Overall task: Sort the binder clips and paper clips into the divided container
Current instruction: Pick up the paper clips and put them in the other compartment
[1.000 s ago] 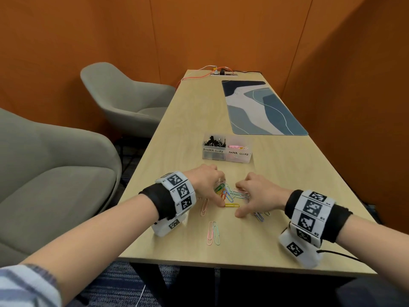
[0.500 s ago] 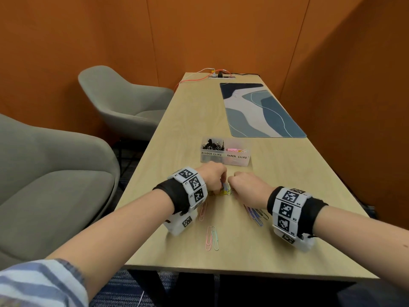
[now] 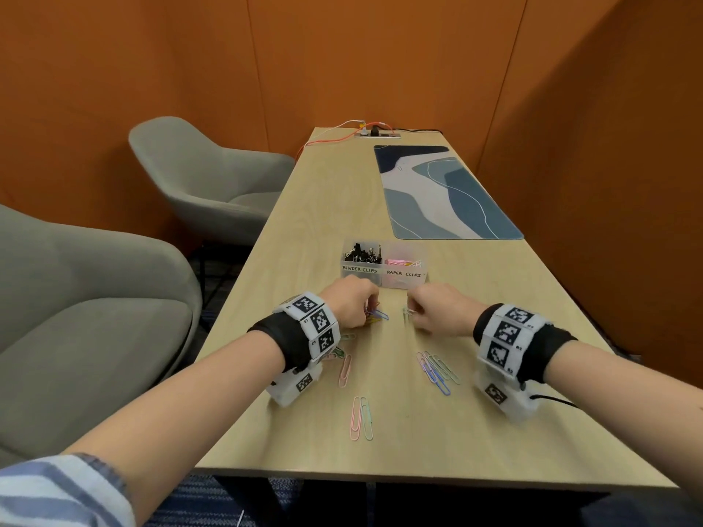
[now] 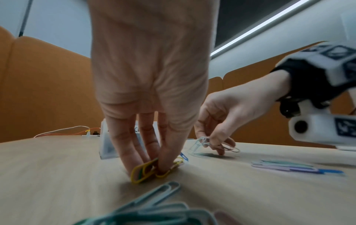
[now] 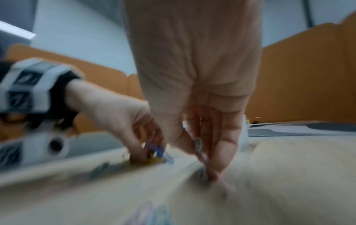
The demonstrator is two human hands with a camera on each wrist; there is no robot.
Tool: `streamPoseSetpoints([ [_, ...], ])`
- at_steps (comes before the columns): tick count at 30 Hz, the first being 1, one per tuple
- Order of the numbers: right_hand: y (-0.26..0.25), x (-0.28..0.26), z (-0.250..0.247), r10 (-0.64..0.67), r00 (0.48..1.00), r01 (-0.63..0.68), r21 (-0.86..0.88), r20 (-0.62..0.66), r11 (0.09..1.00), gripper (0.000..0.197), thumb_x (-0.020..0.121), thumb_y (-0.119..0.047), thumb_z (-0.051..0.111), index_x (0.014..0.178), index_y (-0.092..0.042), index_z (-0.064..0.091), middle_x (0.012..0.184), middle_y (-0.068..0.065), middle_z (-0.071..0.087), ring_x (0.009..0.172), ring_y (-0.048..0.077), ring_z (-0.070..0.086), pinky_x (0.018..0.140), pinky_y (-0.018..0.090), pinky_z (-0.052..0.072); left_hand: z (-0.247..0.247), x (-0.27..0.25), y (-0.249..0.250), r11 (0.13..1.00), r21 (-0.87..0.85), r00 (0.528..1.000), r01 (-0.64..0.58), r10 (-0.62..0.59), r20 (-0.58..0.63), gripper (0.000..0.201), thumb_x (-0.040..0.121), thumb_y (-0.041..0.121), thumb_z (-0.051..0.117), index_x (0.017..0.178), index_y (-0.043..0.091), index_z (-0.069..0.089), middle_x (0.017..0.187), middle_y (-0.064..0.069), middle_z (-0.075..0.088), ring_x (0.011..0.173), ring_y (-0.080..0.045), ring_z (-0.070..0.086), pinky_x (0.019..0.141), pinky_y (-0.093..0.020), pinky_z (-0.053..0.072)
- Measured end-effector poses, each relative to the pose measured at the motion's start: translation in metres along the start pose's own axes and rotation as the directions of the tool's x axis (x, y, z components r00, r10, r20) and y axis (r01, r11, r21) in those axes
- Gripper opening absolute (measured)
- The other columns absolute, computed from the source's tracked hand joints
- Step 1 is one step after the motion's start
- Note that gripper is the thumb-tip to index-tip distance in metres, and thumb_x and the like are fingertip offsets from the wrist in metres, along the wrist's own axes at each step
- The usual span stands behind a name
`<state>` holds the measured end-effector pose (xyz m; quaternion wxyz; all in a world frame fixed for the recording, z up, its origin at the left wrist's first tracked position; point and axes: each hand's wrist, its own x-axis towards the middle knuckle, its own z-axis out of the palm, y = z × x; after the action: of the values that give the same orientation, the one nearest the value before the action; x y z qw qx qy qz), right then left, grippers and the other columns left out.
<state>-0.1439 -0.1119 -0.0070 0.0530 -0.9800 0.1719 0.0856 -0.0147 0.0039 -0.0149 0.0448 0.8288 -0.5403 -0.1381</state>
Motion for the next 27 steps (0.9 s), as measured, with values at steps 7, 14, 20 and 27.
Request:
streamPoseSetpoints([
  [7,0.021,0.023,-0.048,0.058,0.996,-0.091,0.574,0.074,0.814,0.008,0.084,-0.001,0.054,0.086,0.002,0.062,0.075,0.019,0.066,0.058,0.021,0.061,0.051,0.021,0.055,-0.015,0.0,-0.008,0.987,-0.161,0.998,0.015,-0.004,0.069,0.032,0.076,0.004,0.066,0.107,0.009,0.065,0.089,-0.004,0.057,0.076,-0.019,0.054,0.059,-0.025,0.045],
  [14,0.024,0.068,-0.072,0.203,0.978,-0.151,0.497,-0.052,0.855,0.014,0.085,-0.004,0.053,0.087,0.004,0.065,0.078,0.02,0.067,0.06,0.022,0.062,0.056,0.024,0.057,-0.037,0.002,-0.017,0.907,-0.416,0.996,0.062,-0.032,0.077,0.025,0.077,-0.007,0.064,0.091,0.01,0.054,0.07,-0.001,0.055,0.05,-0.014,0.055,0.047,-0.019,0.052],
  [20,0.021,0.08,-0.058,0.24,0.968,-0.19,0.416,-0.07,0.889,0.02,0.081,-0.001,0.059,0.096,0.008,0.069,0.083,0.023,0.072,0.07,0.029,0.068,0.079,0.043,0.06,-0.063,0.016,-0.009,0.889,-0.448,0.995,0.093,-0.097,0.014,0.025,0.077,-0.007,0.065,0.092,0.009,0.054,0.071,-0.003,0.054,0.052,-0.016,0.056,0.048,-0.02,0.053],
  [27,0.042,0.026,-0.057,0.281,0.937,-0.141,0.512,-0.206,0.848,0.027,0.092,-0.009,0.045,0.111,-0.005,0.064,0.1,0.019,0.068,0.091,0.032,0.068,0.074,0.039,0.06,-0.079,0.06,0.018,0.869,-0.452,0.977,0.201,-0.209,0.033,0.022,0.077,0.002,0.071,0.096,0.006,0.063,0.087,-0.008,0.066,0.073,-0.021,0.063,0.085,-0.039,0.058],
])
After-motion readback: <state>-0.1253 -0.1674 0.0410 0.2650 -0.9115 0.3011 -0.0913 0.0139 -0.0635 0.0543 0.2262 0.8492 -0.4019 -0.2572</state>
